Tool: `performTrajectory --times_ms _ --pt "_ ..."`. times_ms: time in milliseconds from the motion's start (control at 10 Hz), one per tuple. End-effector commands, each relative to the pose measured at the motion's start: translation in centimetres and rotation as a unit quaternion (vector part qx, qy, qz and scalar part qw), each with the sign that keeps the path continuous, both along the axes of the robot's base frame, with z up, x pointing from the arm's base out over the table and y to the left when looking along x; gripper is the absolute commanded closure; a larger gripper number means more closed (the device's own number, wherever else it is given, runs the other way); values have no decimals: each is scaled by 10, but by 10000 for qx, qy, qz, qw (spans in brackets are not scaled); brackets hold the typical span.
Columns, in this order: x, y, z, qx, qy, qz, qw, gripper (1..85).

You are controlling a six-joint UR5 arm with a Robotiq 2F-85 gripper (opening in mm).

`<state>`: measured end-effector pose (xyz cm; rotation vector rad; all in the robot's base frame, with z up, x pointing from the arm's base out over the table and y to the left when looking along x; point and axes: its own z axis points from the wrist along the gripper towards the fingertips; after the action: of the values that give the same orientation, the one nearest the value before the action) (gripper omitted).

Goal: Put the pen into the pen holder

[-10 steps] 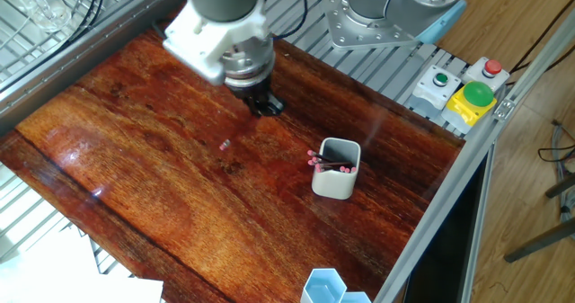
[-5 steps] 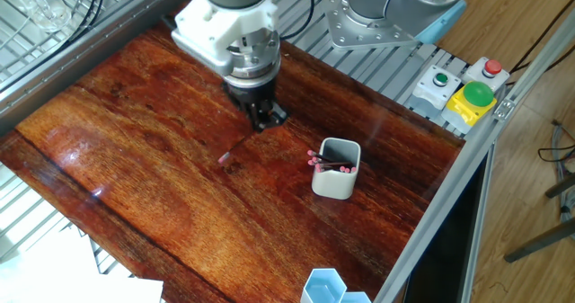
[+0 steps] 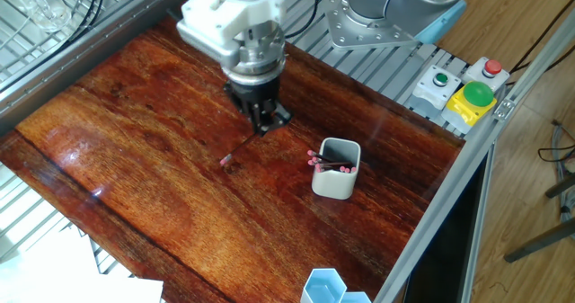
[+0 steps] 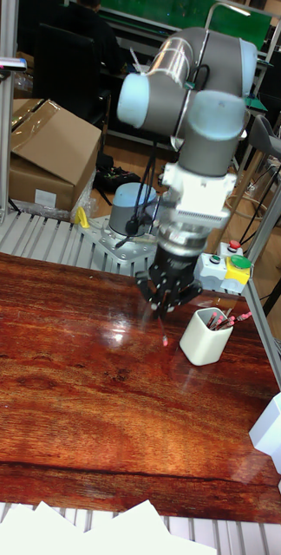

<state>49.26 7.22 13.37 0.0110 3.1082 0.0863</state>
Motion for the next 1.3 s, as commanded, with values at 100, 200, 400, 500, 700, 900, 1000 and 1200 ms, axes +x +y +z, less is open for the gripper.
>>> performTrajectory --times_ms 100,200,400,500,700,900,1000,1200 --pt "-19 22 36 -236 100 -230 9994 847" --pt "-1 18 31 -269 35 -117 9996 847" --pt "3 36 29 120 99 319 9994 847" --pt "20 62 33 593 -266 554 9963 847" --pt "50 66 38 638 -881 628 9921 847" --pt "52 72 40 766 -908 470 9918 847" --pt "30 64 63 498 -717 492 9950 847" --pt "-5 67 98 488 -659 308 9962 847"
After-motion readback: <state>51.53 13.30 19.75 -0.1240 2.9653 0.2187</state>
